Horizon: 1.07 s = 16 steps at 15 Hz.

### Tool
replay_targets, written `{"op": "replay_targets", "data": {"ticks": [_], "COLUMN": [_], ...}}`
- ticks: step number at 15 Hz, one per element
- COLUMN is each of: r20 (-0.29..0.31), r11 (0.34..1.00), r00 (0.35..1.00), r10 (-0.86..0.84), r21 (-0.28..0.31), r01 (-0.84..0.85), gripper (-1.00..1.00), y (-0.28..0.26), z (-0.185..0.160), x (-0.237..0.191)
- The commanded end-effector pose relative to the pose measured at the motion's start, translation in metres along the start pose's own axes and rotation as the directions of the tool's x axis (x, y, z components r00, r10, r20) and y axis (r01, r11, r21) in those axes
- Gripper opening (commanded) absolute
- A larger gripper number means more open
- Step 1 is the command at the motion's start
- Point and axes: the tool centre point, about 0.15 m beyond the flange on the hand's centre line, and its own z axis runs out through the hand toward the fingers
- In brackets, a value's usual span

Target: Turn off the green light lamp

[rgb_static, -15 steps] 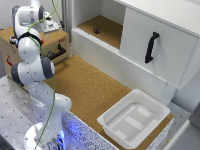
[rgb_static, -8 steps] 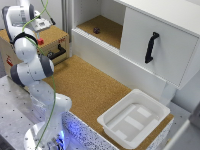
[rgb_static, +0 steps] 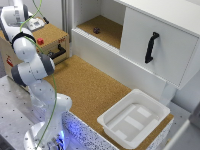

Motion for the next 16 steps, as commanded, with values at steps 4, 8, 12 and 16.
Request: {"op": "replay_targets", "data": {"ticks": [4,8,12,16], "r20": [0.011,0.027,0.078,0.093], "r11": [0.985,0.977,0.967,0.96], "r00": [0.985,0.976,0.964,0.956], "r10": [0.173,0.215,0.253,0.278], "r21": [0.003,-0.008,0.004,-0.003], "r01": [-0.173,-0.215,-0.255,-0.279], "gripper": [-1.0,-1.0,-1.0,-1.0], "y": [0.019,0.021,0.024,0.027], "z": [0.034,0.044,0.064,0.063], "x": [0.05,0.056,0.049,0.033]}}
